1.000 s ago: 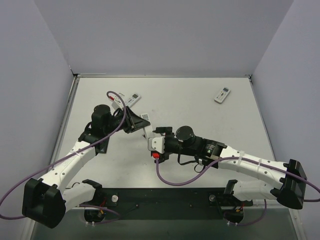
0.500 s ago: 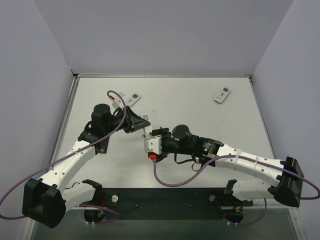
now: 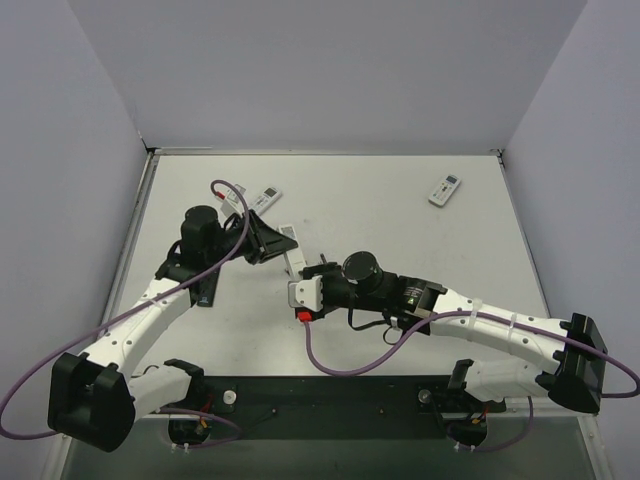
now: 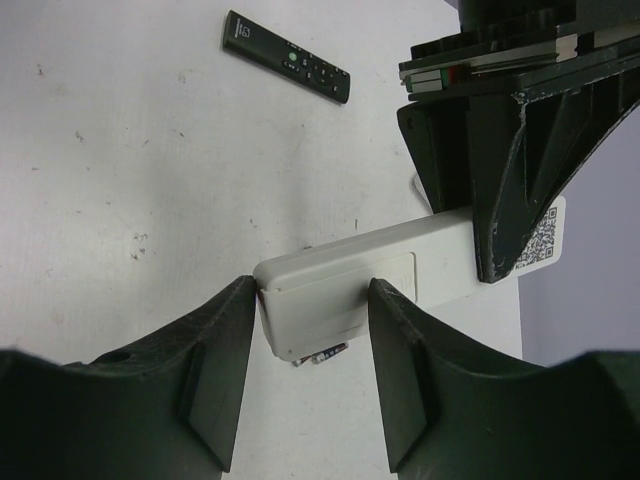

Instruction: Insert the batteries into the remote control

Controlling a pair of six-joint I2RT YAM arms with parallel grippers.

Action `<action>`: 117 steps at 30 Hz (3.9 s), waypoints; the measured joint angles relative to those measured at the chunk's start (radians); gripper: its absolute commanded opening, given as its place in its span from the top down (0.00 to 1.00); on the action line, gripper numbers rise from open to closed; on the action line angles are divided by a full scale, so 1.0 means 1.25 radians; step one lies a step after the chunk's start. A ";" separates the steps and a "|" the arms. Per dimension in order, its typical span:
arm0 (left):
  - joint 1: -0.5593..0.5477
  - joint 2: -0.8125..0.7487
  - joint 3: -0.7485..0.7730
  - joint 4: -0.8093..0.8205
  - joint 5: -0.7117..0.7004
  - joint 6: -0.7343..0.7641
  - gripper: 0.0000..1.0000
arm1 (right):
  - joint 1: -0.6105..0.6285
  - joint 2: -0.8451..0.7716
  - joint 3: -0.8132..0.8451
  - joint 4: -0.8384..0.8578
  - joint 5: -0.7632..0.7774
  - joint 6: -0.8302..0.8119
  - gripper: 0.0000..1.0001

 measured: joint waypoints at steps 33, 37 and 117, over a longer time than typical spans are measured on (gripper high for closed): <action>0.012 0.005 0.000 -0.017 0.026 0.007 1.00 | 0.027 0.028 -0.009 0.046 0.074 -0.033 0.36; 0.012 0.005 0.003 -0.024 0.026 0.014 1.00 | 0.027 0.035 0.005 0.027 0.067 -0.037 0.38; -0.001 -0.105 -0.259 0.300 -0.232 -0.159 1.00 | -0.043 0.187 0.312 -0.433 0.176 0.811 0.44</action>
